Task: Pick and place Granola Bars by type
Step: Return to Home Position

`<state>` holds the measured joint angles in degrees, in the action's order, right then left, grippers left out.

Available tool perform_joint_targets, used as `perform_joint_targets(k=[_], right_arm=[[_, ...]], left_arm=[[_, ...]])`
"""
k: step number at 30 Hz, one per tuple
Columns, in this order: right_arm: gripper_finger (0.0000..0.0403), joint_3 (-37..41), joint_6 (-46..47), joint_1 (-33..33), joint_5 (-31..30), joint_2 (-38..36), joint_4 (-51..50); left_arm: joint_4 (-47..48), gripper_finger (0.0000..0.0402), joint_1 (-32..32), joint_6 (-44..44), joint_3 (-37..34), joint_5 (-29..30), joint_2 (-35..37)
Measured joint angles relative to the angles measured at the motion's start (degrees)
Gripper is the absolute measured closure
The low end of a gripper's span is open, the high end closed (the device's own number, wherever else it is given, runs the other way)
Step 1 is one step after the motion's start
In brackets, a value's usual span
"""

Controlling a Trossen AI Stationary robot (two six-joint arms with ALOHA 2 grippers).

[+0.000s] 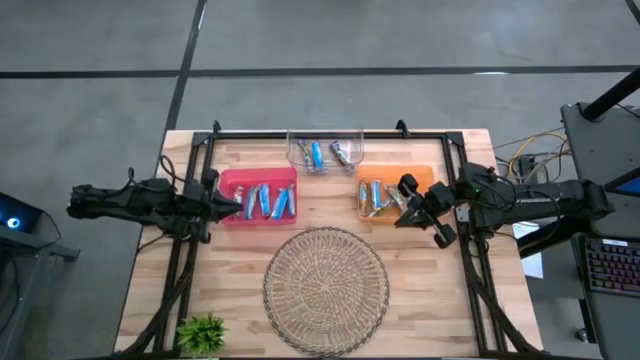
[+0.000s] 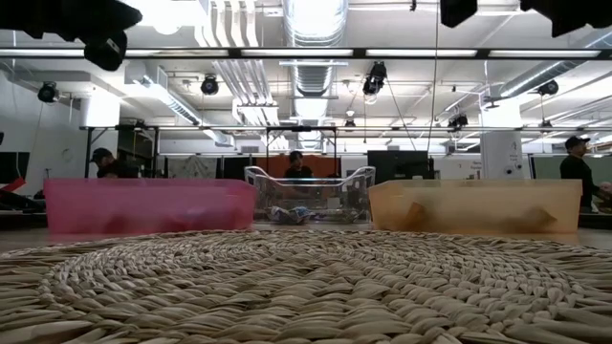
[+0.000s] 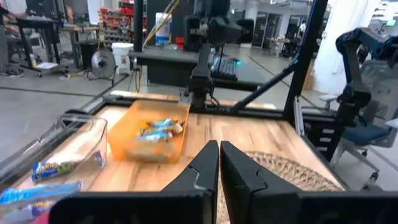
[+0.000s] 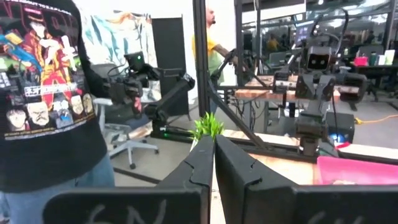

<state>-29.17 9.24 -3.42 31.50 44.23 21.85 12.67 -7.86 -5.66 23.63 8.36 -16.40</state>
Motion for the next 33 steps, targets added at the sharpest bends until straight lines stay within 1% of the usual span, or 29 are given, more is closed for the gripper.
perform_joint_targets(k=[3, 6, 14, 21, 33], right_arm=[[0.0394, 2.02, -0.19, 0.00, -0.88, -2.05, 0.72], [0.0394, 4.07, -0.42, 0.00, -1.95, -4.05, 1.27], [0.0394, 7.68, -2.05, 0.00, -2.11, -9.11, 1.67], [0.0394, 12.19, -1.69, 0.02, -3.19, -13.04, 1.98], [0.0394, 20.35, 1.38, 0.02, -3.18, -18.40, 7.51]], left_arm=[[-0.49, 0.0401, 0.00, -0.23, -1.70, 0.00, 0.04], [-3.30, 0.0401, 0.00, -0.22, -4.14, 0.02, 0.23], [-10.20, 0.0401, 0.02, -0.25, -8.82, 0.04, 0.33], [-15.96, 0.0401, 0.02, -0.15, -13.35, 0.04, 0.33], [-16.03, 0.0401, 0.22, -0.05, -15.53, 0.72, 0.50]])
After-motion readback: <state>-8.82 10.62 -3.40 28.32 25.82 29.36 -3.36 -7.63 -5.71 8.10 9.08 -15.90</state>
